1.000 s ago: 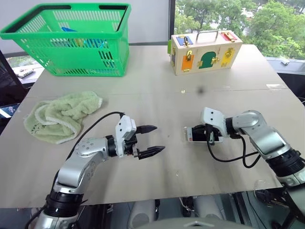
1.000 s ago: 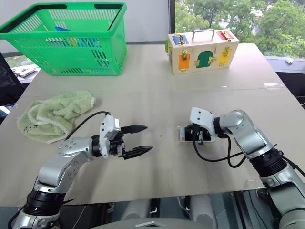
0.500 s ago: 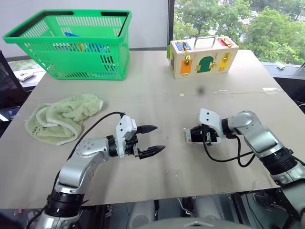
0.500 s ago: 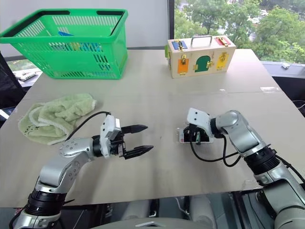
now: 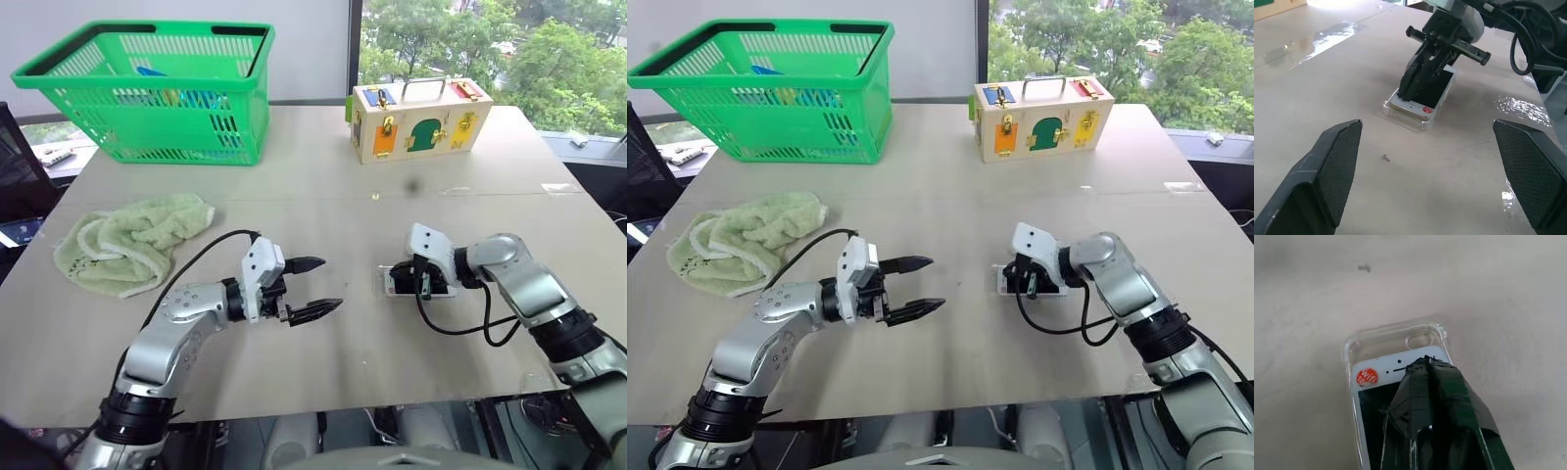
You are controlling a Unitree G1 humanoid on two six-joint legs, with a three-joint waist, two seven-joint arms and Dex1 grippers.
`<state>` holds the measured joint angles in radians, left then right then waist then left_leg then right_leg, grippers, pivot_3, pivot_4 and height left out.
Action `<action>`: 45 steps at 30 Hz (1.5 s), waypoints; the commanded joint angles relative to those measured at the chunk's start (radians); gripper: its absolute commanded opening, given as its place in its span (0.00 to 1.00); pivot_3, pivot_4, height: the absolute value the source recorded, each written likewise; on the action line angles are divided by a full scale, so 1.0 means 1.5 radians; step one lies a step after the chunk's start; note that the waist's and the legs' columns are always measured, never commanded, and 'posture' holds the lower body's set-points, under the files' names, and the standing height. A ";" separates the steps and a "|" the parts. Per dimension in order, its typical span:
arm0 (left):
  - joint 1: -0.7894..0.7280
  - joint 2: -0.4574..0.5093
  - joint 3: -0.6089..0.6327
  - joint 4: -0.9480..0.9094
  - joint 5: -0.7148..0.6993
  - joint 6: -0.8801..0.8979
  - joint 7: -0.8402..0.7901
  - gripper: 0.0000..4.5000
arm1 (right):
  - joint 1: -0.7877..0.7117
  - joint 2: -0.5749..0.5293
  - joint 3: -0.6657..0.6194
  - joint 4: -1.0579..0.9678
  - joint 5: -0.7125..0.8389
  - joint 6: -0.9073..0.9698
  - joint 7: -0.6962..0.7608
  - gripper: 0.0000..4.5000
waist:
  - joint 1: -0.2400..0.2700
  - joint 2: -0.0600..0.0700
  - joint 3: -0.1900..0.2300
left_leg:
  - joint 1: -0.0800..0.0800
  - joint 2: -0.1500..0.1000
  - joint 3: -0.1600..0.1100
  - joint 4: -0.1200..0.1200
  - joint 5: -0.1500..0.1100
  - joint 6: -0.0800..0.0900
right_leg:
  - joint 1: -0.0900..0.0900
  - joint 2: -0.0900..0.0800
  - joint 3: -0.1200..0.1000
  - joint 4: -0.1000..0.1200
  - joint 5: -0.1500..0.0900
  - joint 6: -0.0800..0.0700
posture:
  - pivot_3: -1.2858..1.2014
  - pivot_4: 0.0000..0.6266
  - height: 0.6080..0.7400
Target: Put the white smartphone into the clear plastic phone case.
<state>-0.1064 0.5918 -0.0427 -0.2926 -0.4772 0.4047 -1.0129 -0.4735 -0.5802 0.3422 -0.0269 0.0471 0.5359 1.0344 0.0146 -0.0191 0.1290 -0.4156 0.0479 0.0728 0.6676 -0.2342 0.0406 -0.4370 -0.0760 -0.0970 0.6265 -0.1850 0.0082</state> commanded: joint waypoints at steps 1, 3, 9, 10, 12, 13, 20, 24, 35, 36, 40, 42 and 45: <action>-0.008 -0.004 -0.003 0.002 0.008 -0.017 0.006 0.98 | 0.043 -0.008 -0.013 -0.017 0.005 0.001 -0.019 0.01 | 0.000 0.003 0.003 | 0.000 0.000 0.000 0.000 0.000 0.000 | 0.000 -0.001 -0.001 0.000 0.000 0.000 | 0.52 0.24 1.00; -0.012 -0.005 -0.007 0.008 0.012 -0.019 0.007 0.98 | 0.048 -0.006 -0.037 -0.050 0.018 0.002 -0.029 0.01 | 0.000 0.007 0.007 | -0.001 -0.001 0.001 0.000 0.000 0.000 | 0.000 -0.002 -0.002 0.000 0.000 0.000 | 0.52 0.24 1.00; -0.034 -0.013 -0.028 0.032 0.031 -0.023 0.005 0.98 | 0.052 -0.014 -0.109 -0.153 0.068 0.059 -0.065 0.01 | 0.000 0.007 0.015 | -0.003 -0.003 0.001 -0.005 0.001 0.002 | -0.004 0.002 -0.005 0.000 0.000 0.000 | 0.52 0.24 1.00; -0.039 -0.015 -0.033 0.038 0.032 -0.025 0.001 0.98 | 0.053 -0.021 -0.118 -0.170 0.076 0.071 -0.067 0.01 | 0.001 0.007 0.015 | -0.004 -0.003 0.001 -0.006 0.001 0.002 | -0.005 0.002 -0.005 0.000 0.000 0.000 | 0.52 0.24 1.00; -0.046 -0.015 -0.043 0.044 0.023 -0.018 -0.017 0.85 | 0.058 -0.033 -0.133 -0.200 0.089 0.091 -0.069 0.00 | 0.001 0.006 0.015 | -0.010 -0.003 0.000 -0.006 0.001 0.002 | -0.009 0.003 -0.005 0.000 0.002 0.002 | 0.52 0.24 1.00; -0.048 -0.015 -0.048 0.047 0.022 -0.021 -0.025 0.81 | 0.062 -0.039 -0.140 -0.213 0.095 0.100 -0.071 0.00 | 0.001 0.006 0.016 | -0.010 -0.004 0.000 -0.006 0.001 0.002 | -0.009 0.003 -0.005 0.000 0.002 0.002 | 0.52 0.24 1.00; -0.107 -0.041 -0.111 0.135 0.087 -0.056 -0.035 0.15 | 0.123 -0.103 -0.226 -0.319 0.134 0.184 -0.106 0.00 | 0.005 0.004 0.021 | -0.011 -0.005 -0.001 -0.005 0.001 0.002 | -0.009 0.002 -0.006 -0.001 0.001 0.003 | 0.52 0.24 1.00; -0.135 -0.066 -0.134 0.174 0.108 -0.069 -0.038 0.01 | 0.206 -0.157 -0.280 -0.378 0.136 0.217 -0.123 0.00 | 0.008 0.004 0.022 | -0.011 -0.005 -0.002 -0.004 0.001 0.002 | -0.008 0.002 -0.006 -0.001 0.000 0.001 | 0.52 0.24 1.00; -0.191 -0.109 -0.180 0.260 0.161 -0.102 -0.055 0.01 | 0.309 -0.194 -0.321 -0.418 0.129 0.251 -0.188 0.00 | 0.011 0.003 0.022 | -0.011 -0.004 -0.003 0.000 0.001 0.003 | -0.007 0.003 -0.006 0.000 0.000 0.001 | 0.52 0.24 1.00; -0.197 -0.114 -0.182 0.265 0.165 -0.102 -0.054 0.01 | 0.311 -0.194 -0.318 -0.418 0.129 0.250 -0.192 0.00 | 0.015 0.003 0.022 | -0.011 -0.005 -0.004 0.001 0.001 0.003 | -0.006 0.003 -0.006 0.000 0.000 0.001 | 0.52 0.24 1.00; -0.220 -0.136 -0.192 0.273 0.185 -0.087 -0.039 0.01 | 0.318 -0.204 -0.308 -0.408 0.122 0.242 -0.200 0.00 | 0.019 0.003 0.022 | -0.011 -0.005 -0.004 0.002 0.001 0.003 | -0.006 0.002 -0.005 0.000 0.000 0.001 | 0.52 0.24 1.00; -0.227 -0.145 -0.194 0.268 0.192 -0.073 -0.026 0.01 | 0.320 -0.207 -0.306 -0.404 0.122 0.240 -0.202 0.00 | 0.018 0.003 0.022 | -0.011 -0.006 -0.004 0.002 0.001 0.003 | -0.006 0.003 -0.004 0.000 0.000 0.001 | 0.52 0.24 1.00; -0.233 -0.152 -0.196 0.256 0.203 -0.057 -0.011 0.01 | 0.316 -0.211 -0.298 -0.403 0.124 0.242 -0.204 0.00 | 0.016 0.003 0.022 | -0.011 -0.006 -0.003 0.002 0.000 0.004 | -0.006 0.003 -0.003 0.000 0.001 0.002 | 0.52 0.24 1.00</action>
<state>-0.4470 0.3719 -0.3261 0.1196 -0.1817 0.3054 -1.0480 0.0057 -0.8809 -0.0962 -0.6111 0.2351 0.9102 0.7343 0.0390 -0.0145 0.1622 -0.4322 0.0393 0.0679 0.6698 -0.2338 0.0466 -0.4457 -0.0704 -0.1014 0.6273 -0.1840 0.0116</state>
